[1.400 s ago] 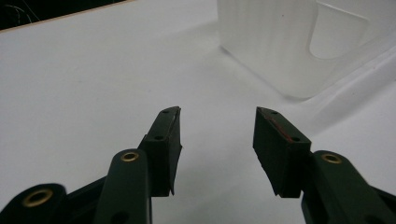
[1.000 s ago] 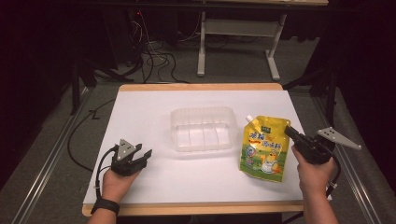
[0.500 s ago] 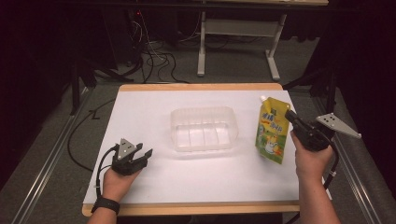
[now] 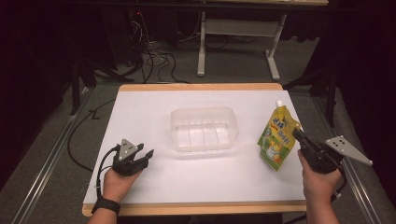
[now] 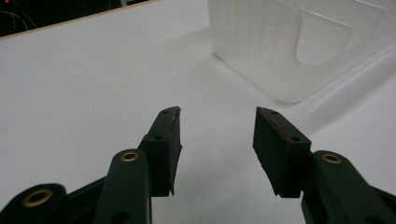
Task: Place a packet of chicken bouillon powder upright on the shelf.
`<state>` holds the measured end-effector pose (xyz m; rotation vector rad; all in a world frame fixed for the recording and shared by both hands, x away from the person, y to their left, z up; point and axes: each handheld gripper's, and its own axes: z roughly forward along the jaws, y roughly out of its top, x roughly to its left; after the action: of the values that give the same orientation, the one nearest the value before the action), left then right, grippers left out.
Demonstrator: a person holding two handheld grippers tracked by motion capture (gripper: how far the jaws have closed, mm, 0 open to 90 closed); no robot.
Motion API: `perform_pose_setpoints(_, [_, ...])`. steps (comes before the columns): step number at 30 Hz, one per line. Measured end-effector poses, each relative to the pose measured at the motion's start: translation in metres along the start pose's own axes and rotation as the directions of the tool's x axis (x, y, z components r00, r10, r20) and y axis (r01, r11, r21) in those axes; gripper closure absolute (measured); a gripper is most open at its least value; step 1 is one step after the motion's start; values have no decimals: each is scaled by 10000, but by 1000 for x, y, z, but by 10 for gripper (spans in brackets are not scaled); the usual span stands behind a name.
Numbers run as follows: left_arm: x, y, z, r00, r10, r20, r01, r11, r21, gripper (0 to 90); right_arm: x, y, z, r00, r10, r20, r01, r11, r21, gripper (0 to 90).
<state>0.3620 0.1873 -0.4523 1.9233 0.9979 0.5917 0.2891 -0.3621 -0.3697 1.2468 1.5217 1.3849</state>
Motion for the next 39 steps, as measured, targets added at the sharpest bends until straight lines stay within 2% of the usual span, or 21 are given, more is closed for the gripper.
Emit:
perform_pose_setpoints(3, [0,1,1,10000,-47,26,47,10000,-75,521,0,-3,-6,10000,-9,5,9,10000,29,900])
perform_pose_setpoints(9, [-1,5,3,9999,-42,133,45,9998,-189,521,10,-9,-18,9997,-219,-85,221,9996,181,900])
perform_pose_setpoints(13, [-3,7,5,9998,32,215,-27,9997,-228,521,12,-16,-22,9998,-153,-112,157,9991,382,823])
perform_pose_setpoints(16, [-4,8,6,9997,85,241,-79,9997,-239,521,10,-22,-16,9999,28,-165,-16,9972,751,768])
perform_pose_setpoints(18, [-4,8,6,9996,80,277,-74,9997,-233,521,10,-26,-7,9999,84,-151,-65,9928,1197,738])
perform_pose_setpoints(22, [-3,8,4,9997,51,229,-45,9997,-260,521,8,-30,8,9999,14,140,-39,9838,1794,761])
perform_pose_setpoints(24, [-2,7,3,9998,7,204,-2,9997,-256,521,6,-31,12,9998,142,109,-160,9809,1938,816])
perform_pose_setpoints(26, [-1,6,3,9998,-27,188,31,9997,-239,521,5,-31,13,9998,32,197,-70,9804,1967,900])
perform_pose_setpoints(33, [-1,5,1,9999,0,127,3,9998,-211,521,9,-24,16,10000,71,66,-82,9826,1853,900])
perform_pose_setpoints(39, [0,5,2,9999,-94,122,97,9997,-229,521,22,-9,13,9996,95,-263,-62,9923,1239,900])
